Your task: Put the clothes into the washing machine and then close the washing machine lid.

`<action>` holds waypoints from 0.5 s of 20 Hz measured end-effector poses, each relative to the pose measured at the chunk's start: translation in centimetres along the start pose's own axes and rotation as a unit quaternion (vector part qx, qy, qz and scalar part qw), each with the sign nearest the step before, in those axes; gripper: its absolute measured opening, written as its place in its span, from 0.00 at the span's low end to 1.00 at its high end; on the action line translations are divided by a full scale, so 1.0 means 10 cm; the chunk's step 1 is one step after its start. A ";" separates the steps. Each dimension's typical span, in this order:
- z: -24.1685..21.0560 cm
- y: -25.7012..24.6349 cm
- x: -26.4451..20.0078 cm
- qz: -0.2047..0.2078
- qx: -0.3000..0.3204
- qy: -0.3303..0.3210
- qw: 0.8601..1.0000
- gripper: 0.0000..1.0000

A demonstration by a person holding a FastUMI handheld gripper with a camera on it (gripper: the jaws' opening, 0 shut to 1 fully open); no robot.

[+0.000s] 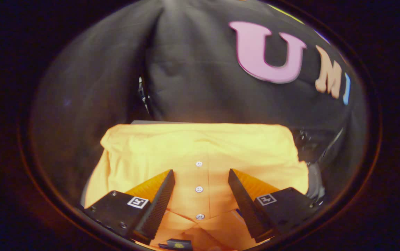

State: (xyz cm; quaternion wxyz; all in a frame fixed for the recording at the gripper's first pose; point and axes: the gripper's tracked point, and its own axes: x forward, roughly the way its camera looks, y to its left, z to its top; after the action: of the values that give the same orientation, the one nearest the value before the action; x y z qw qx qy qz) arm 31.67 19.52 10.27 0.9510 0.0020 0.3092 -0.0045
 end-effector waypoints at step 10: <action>0.10 0.52 -0.23 0.219 0.009 -0.019 0.976 0.02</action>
State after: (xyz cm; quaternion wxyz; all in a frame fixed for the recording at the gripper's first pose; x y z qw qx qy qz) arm 30.43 24.73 12.41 0.9345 0.0784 0.2834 0.2005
